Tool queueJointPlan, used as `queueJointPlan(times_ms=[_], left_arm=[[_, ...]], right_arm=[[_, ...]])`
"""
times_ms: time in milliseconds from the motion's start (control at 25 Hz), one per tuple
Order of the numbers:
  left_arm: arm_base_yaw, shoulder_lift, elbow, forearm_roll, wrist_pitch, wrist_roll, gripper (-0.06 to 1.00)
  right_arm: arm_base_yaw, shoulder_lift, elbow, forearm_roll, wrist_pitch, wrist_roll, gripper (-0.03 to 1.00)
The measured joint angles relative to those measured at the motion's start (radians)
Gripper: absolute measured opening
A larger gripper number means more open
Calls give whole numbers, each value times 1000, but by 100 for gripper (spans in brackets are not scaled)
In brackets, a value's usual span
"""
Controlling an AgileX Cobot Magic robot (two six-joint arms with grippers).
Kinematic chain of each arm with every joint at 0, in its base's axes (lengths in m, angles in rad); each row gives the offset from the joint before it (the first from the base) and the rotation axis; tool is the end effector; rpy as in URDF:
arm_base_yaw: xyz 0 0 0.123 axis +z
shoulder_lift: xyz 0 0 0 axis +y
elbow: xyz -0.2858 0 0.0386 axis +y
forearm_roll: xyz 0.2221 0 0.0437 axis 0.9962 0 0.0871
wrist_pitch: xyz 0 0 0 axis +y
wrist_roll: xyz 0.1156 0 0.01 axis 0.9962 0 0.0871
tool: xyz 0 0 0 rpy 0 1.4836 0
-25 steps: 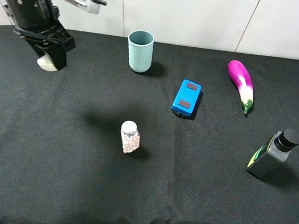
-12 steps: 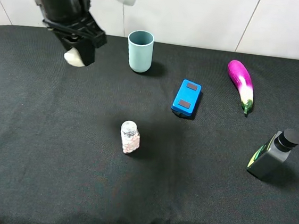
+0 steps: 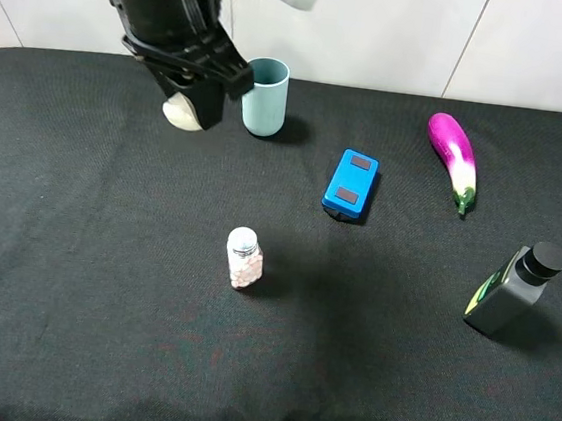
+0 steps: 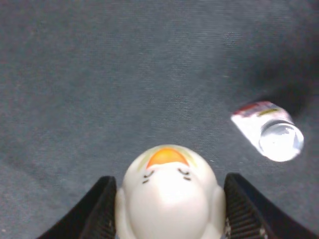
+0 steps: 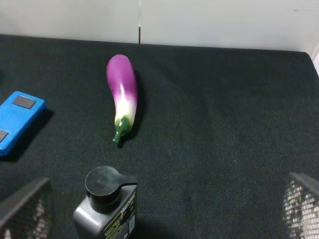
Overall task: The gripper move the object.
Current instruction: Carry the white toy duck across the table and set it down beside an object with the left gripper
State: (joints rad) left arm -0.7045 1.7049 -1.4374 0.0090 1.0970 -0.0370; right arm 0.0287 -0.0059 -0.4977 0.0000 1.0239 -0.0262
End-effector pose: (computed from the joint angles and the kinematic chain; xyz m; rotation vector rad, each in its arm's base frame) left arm 0.2564 -0.2167 0.2734 0.9414 2.7023 -0.1418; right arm -0.0073 -0.0002 0.2566 -0.0550 2.0031 0.0016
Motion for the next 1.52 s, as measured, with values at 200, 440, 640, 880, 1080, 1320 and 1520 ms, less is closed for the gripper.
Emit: queueJointPlan(times_ms=[200,440,640,880,1080,1320,1520], left_arm=[[-67,0,0,0,1,-37,53],[-135,0,0,0,-11,-68,53],[-185,1,0,0,-25,-94,52],[-248,39,0,0,-35,-115,53],[-289,58,0,-9,-51,-127,53],[-334,93,0,-9,-72,-132,52],[-367,125,0,-23,-98,-135,52]], right_arm=[[0,0,0,0,0,0,69],[0,0,0,0,0,0,69],[0,0,0,0,0,0,69],[0,0,0,0,0,0,69],[0,0,0,0,0,0,69],[0,0,0,0,0,0,69],[0,0,0,0,0,0,69]])
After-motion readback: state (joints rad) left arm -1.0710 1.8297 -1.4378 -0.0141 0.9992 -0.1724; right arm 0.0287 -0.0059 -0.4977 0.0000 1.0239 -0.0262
